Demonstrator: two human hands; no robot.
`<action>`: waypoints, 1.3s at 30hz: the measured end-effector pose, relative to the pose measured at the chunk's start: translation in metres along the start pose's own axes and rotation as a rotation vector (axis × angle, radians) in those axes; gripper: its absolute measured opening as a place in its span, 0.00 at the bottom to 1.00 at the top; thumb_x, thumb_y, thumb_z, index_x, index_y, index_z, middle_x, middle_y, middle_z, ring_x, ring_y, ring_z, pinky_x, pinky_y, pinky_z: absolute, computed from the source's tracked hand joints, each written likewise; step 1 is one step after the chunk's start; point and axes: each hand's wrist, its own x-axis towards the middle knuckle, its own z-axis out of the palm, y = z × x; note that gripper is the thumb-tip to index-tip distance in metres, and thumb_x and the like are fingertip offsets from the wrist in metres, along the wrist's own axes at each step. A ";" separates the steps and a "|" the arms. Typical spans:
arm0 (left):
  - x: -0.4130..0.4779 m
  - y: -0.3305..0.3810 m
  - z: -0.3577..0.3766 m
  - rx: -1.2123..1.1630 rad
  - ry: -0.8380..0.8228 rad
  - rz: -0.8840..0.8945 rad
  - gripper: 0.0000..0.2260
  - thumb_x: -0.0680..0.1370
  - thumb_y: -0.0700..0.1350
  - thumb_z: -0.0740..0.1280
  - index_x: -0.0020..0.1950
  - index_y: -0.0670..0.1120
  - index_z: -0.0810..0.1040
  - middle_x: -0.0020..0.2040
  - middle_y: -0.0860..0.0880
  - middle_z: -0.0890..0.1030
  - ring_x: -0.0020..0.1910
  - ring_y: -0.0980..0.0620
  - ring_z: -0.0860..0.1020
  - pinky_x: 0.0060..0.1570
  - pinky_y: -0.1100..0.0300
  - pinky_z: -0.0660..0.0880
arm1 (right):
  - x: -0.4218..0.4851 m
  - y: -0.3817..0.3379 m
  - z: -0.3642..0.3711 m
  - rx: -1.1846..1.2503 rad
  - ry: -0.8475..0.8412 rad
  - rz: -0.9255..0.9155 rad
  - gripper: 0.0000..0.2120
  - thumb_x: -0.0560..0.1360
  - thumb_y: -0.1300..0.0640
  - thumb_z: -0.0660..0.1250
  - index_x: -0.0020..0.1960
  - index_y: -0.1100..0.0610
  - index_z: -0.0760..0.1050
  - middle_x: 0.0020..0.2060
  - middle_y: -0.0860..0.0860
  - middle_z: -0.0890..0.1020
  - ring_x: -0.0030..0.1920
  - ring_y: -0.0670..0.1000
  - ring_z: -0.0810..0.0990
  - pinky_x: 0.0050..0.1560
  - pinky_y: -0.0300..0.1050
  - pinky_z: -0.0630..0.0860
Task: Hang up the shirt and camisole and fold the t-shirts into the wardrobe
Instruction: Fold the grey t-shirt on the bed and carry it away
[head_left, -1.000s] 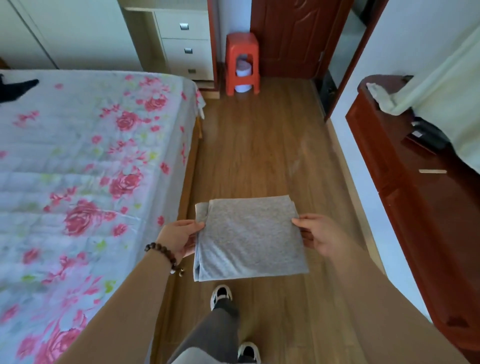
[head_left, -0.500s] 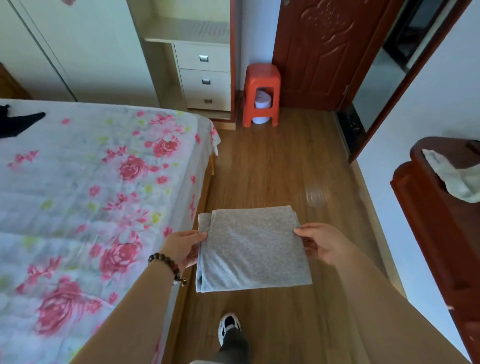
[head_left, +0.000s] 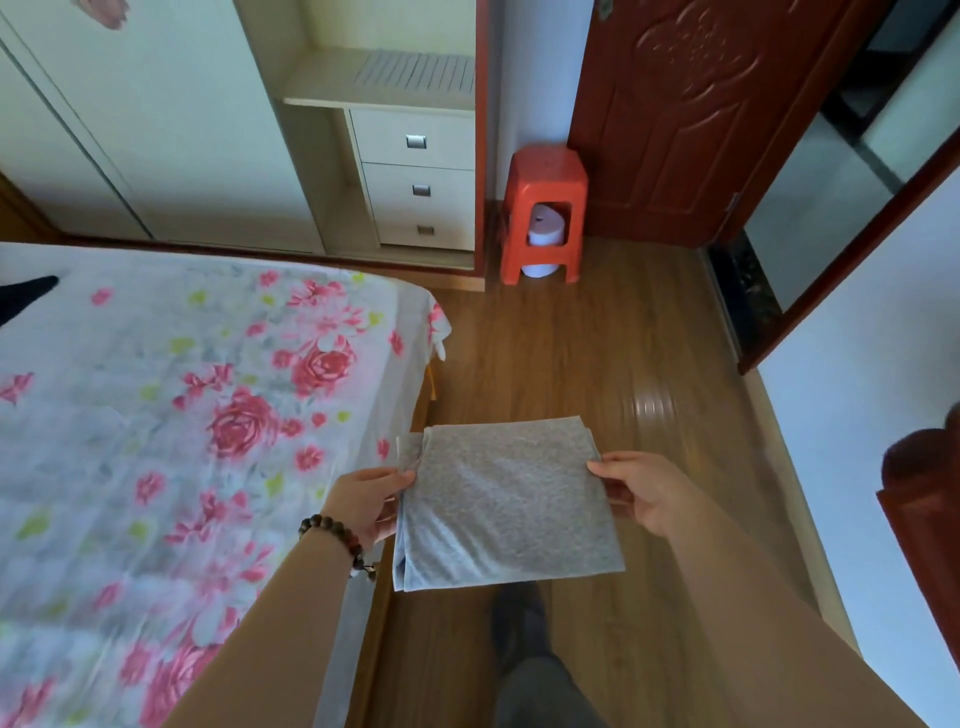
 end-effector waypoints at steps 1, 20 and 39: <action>0.014 0.013 0.008 0.003 0.001 0.005 0.14 0.73 0.35 0.72 0.57 0.33 0.77 0.51 0.37 0.82 0.44 0.42 0.82 0.31 0.58 0.80 | 0.017 -0.015 -0.001 0.005 -0.007 -0.001 0.11 0.73 0.64 0.70 0.55 0.63 0.78 0.50 0.58 0.83 0.50 0.57 0.82 0.51 0.55 0.79; 0.243 0.272 0.130 -0.030 0.051 0.096 0.12 0.74 0.35 0.70 0.57 0.34 0.77 0.49 0.39 0.82 0.42 0.44 0.81 0.30 0.60 0.79 | 0.269 -0.310 0.008 -0.012 -0.127 -0.045 0.10 0.73 0.62 0.70 0.54 0.62 0.79 0.48 0.57 0.84 0.48 0.57 0.83 0.43 0.49 0.78; 0.497 0.548 0.130 -0.134 0.152 0.087 0.07 0.74 0.33 0.70 0.51 0.34 0.79 0.41 0.39 0.82 0.35 0.45 0.81 0.30 0.58 0.79 | 0.538 -0.590 0.149 -0.023 -0.224 -0.013 0.07 0.73 0.65 0.69 0.50 0.61 0.79 0.41 0.56 0.84 0.41 0.54 0.83 0.38 0.47 0.79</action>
